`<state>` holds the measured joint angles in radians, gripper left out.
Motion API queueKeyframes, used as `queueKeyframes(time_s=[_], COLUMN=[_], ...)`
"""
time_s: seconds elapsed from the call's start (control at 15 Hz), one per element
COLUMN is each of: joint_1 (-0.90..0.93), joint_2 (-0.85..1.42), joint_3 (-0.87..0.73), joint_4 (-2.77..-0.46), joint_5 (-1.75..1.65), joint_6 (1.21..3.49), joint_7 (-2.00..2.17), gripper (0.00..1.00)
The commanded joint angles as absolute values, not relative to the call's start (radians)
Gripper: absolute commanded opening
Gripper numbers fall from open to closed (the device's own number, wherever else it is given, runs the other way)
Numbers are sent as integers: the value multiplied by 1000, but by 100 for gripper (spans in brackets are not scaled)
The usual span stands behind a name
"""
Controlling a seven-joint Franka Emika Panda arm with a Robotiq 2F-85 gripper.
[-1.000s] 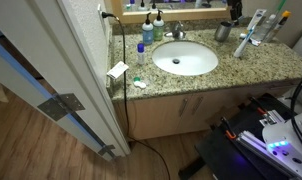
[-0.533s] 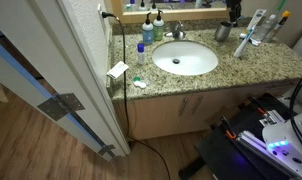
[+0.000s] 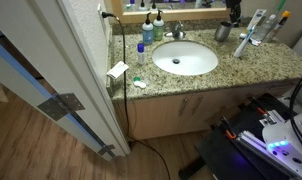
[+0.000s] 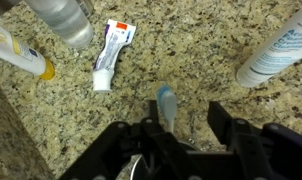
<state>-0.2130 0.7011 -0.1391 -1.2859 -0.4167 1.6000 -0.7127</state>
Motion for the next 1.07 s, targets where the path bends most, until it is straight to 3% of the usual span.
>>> queueKeyframes(time_s=[0.0, 0.27, 0.53, 1.0], joint_1=[-215, -214, -229, -273], joint_2=[688, 689, 665, 424], joint_3=[-134, -139, -129, -130], joint_4=[-1296, -1295, -1297, -1392], joint_5=[-435, -454, -428, -370], joint_6=[1612, 1615, 1606, 1656], joint_7=[-708, -706, -721, -793], gripper=[26, 1, 2, 2])
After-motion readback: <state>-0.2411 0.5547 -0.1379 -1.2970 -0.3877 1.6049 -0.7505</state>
